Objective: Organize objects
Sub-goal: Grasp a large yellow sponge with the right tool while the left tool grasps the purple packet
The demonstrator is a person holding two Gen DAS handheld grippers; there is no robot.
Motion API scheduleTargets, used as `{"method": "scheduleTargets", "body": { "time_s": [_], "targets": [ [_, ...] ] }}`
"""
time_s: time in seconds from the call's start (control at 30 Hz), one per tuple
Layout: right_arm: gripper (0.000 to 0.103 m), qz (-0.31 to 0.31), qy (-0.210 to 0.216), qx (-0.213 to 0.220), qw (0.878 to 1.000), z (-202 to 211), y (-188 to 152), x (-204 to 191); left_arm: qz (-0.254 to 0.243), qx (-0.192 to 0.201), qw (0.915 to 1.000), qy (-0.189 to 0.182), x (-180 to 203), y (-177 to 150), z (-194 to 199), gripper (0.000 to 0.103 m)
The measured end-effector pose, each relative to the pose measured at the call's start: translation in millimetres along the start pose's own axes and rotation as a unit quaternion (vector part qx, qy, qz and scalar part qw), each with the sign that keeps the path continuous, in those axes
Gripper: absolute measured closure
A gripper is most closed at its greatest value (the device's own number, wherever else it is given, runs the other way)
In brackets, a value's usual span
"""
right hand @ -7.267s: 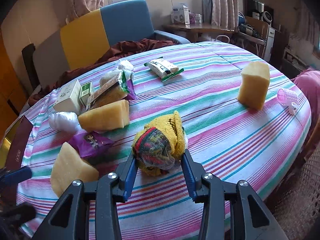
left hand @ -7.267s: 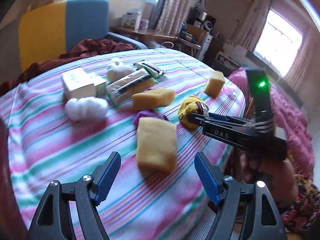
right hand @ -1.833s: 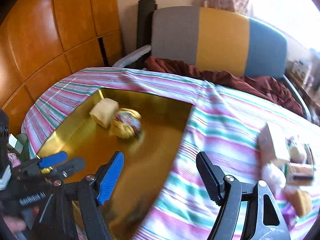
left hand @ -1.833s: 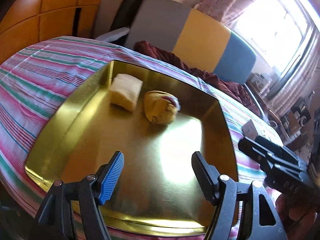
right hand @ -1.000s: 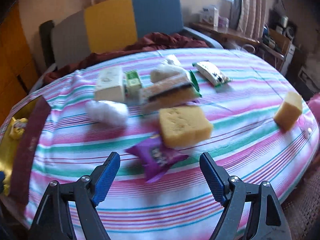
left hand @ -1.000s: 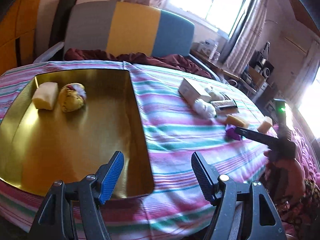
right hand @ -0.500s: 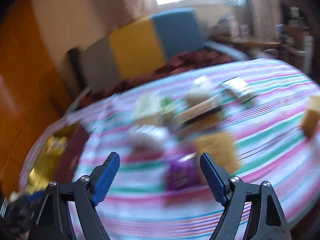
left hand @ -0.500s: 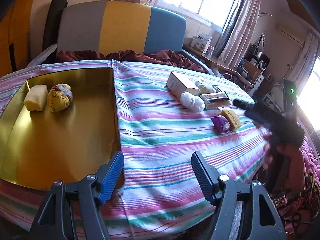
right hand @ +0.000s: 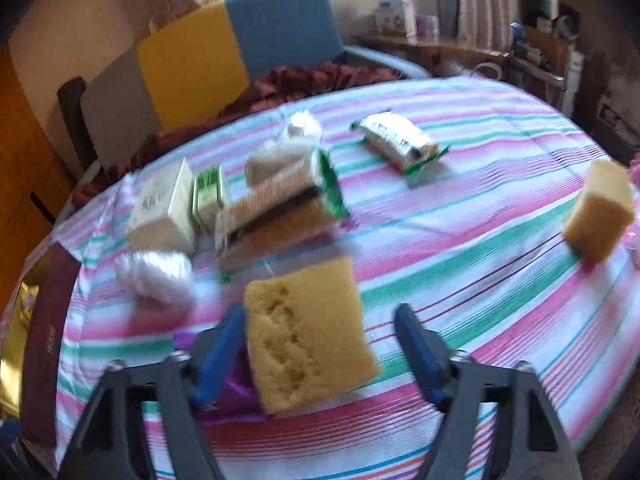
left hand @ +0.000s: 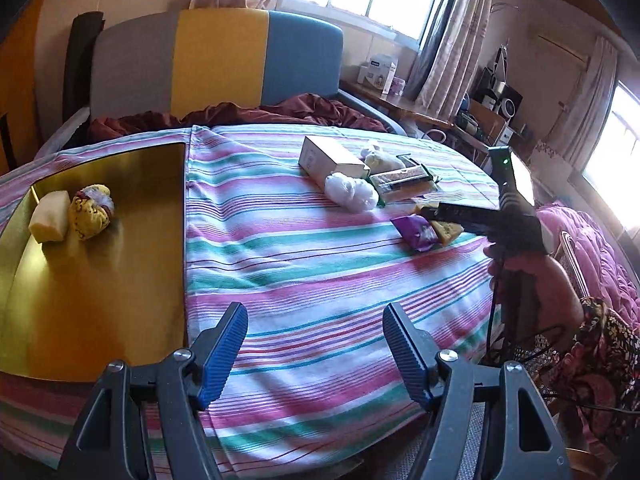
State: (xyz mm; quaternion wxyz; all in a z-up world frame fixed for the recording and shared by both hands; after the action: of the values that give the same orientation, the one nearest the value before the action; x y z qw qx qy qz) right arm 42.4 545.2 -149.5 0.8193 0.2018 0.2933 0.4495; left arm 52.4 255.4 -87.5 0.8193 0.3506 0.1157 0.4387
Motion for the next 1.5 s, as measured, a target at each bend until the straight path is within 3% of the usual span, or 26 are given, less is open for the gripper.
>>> {"method": "scheduleTargets", "body": {
  "time_s": [0.13,0.4,0.63,1.0,1.17,1.23,1.33,1.47,1.5],
  "targets": [
    [0.045,-0.008,0.028,0.014,0.999,0,-4,4,-0.006,-0.009,0.9999,0.000,5,0,-5,0.032],
    [0.048,-0.024,-0.048,0.085,0.995,22,2,47,-0.036,-0.025,0.9990,-0.011,27,6,-21,0.032],
    [0.047,-0.006,-0.045,0.100,0.994,19,4,54,-0.068,-0.047,0.9955,-0.047,66,17,-48,0.032],
    [0.047,-0.008,-0.037,0.112,0.993,17,2,54,-0.006,-0.070,0.9943,-0.080,119,53,-108,0.031],
    [0.047,-0.012,-0.031,0.117,0.993,17,3,56,0.058,-0.097,0.9865,-0.119,137,61,-136,0.031],
    [0.047,-0.014,-0.030,0.119,0.992,16,3,56,0.071,-0.106,0.9854,-0.113,139,61,-148,0.031],
    [0.047,-0.016,-0.027,0.120,0.992,17,3,56,0.052,-0.106,0.9876,-0.103,146,58,-162,0.031],
    [0.047,-0.019,-0.022,0.123,0.992,17,3,57,-0.004,-0.064,0.9943,-0.085,148,57,-166,0.035],
    [0.047,-0.019,-0.022,0.123,0.992,17,3,57,-0.020,-0.054,0.9953,-0.078,147,56,-166,0.041]
  ]
}}
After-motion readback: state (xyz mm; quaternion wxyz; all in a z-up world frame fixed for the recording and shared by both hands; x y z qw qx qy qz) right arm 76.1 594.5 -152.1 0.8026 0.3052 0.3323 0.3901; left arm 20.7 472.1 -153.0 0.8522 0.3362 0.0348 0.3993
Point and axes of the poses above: each gripper's, at about its wrist camera, not at the fingertips, and z roughly against the way its jaws point, x to its right, y to its top, the point moved 10 cm from there along -z, roughly the way its jaws point, and after that the axes turned 8 degrees about y, right-handed, at the moved point
